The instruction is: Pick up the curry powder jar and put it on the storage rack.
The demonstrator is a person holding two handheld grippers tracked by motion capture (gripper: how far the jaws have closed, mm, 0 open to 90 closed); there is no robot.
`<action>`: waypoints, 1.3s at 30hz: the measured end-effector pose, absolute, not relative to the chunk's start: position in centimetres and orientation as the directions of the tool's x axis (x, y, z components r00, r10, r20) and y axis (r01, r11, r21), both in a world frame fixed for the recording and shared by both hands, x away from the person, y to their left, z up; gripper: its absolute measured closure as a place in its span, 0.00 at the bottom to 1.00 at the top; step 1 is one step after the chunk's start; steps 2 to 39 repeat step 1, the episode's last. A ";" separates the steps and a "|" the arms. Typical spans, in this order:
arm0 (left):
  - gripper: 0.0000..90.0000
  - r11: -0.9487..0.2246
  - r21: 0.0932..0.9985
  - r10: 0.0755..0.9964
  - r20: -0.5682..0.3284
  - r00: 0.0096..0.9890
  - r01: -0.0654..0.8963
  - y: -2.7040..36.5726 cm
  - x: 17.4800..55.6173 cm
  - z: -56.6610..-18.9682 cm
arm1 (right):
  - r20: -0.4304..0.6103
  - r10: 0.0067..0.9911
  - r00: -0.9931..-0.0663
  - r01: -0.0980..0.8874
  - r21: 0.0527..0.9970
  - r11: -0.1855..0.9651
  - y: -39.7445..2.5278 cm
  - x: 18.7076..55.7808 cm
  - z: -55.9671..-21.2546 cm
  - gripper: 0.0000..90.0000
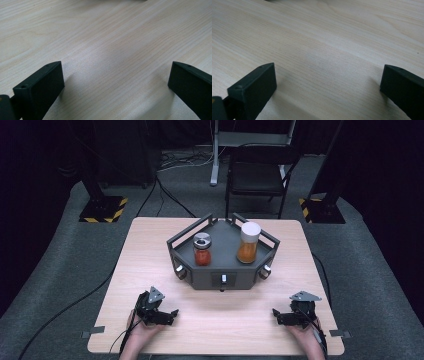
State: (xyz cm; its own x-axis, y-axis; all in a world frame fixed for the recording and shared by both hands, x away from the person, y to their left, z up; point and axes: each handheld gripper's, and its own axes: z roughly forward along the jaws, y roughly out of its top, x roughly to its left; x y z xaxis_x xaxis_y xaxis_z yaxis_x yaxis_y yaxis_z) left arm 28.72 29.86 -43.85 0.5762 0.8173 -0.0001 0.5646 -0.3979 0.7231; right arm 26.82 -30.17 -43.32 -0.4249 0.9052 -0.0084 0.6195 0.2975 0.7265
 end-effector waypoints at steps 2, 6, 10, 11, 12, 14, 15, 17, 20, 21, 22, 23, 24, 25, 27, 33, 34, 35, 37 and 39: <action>0.00 -0.398 0.723 0.817 0.000 0.576 0.565 29.9 28.7 -43.8 | -0.008 0.905 -0.425 0.619 0.727 0.298 -30.2 26.8 -43.3 0.00; 0.00 -0.398 0.723 0.817 0.000 0.576 0.565 29.9 28.7 -43.8 | -0.008 0.905 -0.425 0.619 0.727 0.298 -30.2 26.8 -43.3 0.00; 0.00 -0.398 0.723 0.817 0.000 0.576 0.565 29.9 28.7 -43.8 | -0.008 0.905 -0.425 0.619 0.727 0.298 -30.2 26.8 -43.3 0.00; 0.00 -0.398 0.723 0.817 0.000 0.576 0.565 29.9 28.7 -43.8 | -0.008 0.905 -0.425 0.619 0.727 0.298 -30.2 26.8 -43.3 0.00; 0.00 -0.398 0.723 0.817 0.000 0.576 0.565 29.9 28.7 -43.8 | -0.008 0.905 -0.425 0.619 0.727 0.298 -30.2 26.8 -43.3 0.00; 0.00 -0.398 0.723 0.817 0.000 0.576 0.565 29.9 28.7 -43.8 | -0.008 0.905 -0.425 0.619 0.727 0.298 -30.2 26.8 -43.3 0.00; 0.00 -0.398 0.723 0.817 0.000 0.576 0.565 29.9 28.7 -43.8 | -0.008 0.905 -0.425 0.619 0.727 0.298 -30.2 26.8 -43.3 0.00; 0.00 -0.398 0.723 0.817 0.000 0.576 0.565 29.9 28.7 -43.8 | -0.008 0.905 -0.425 0.619 0.727 0.298 -30.2 26.8 -43.3 0.00; 0.00 -0.398 0.723 0.817 0.000 0.576 0.565 29.9 28.7 -43.8 | -0.008 0.905 -0.425 0.619 0.727 0.298 -30.2 26.8 -43.3 0.00; 0.00 -0.398 0.723 0.817 0.000 0.576 0.565 29.9 28.7 -43.8 | -0.008 0.905 -0.425 0.619 0.727 0.298 -30.2 26.8 -43.3 0.00; 0.00 -0.398 0.723 0.817 0.000 0.576 0.565 29.9 28.7 -43.8 | -0.008 0.905 -0.425 0.619 0.727 0.298 -30.2 26.8 -43.3 0.00; 0.00 -0.398 0.723 0.817 0.000 0.576 0.565 29.9 28.7 -43.8 | -0.008 0.905 -0.425 0.619 0.727 0.298 -30.2 26.8 -43.3 0.00; 0.00 -0.398 0.723 0.817 0.000 0.576 0.565 29.9 28.7 -43.8 | -0.008 0.905 -0.425 0.619 0.727 0.298 -30.2 26.8 -43.3 0.00; 0.00 -0.398 0.723 0.817 0.000 0.576 0.565 29.9 28.7 -43.8 | -0.008 0.905 -0.425 0.619 0.727 0.298 -30.2 26.8 -43.3 0.00; 0.00 -0.398 0.723 0.817 0.000 0.576 0.565 29.9 28.7 -43.8 | -0.008 0.905 -0.425 0.619 0.727 0.298 -30.2 26.8 -43.3 0.00; 0.00 -0.398 0.723 0.817 0.000 0.576 0.565 29.9 28.7 -43.8 | -0.008 0.905 -0.425 0.619 0.727 0.298 -30.2 26.8 -43.3 0.00; 0.00 -0.398 0.723 0.817 0.000 0.576 0.565 29.9 28.7 -43.8 | -0.008 0.905 -0.425 0.619 0.727 0.298 -30.2 26.8 -43.3 0.00; 0.00 -0.398 0.723 0.817 0.000 0.576 0.565 29.9 28.7 -43.8 | -0.008 0.905 -0.425 0.619 0.727 0.298 -30.2 26.8 -43.3 0.00; 0.00 -0.398 0.723 0.817 0.000 0.576 0.565 29.9 28.7 -43.8 | -0.008 0.905 -0.425 0.619 0.727 0.298 -30.2 26.8 -43.3 0.00; 0.00 -0.398 0.723 0.817 0.000 0.576 0.565 29.9 28.7 -43.8 | -0.008 0.905 -0.425 0.619 0.727 0.298 -30.2 26.8 -43.3 0.00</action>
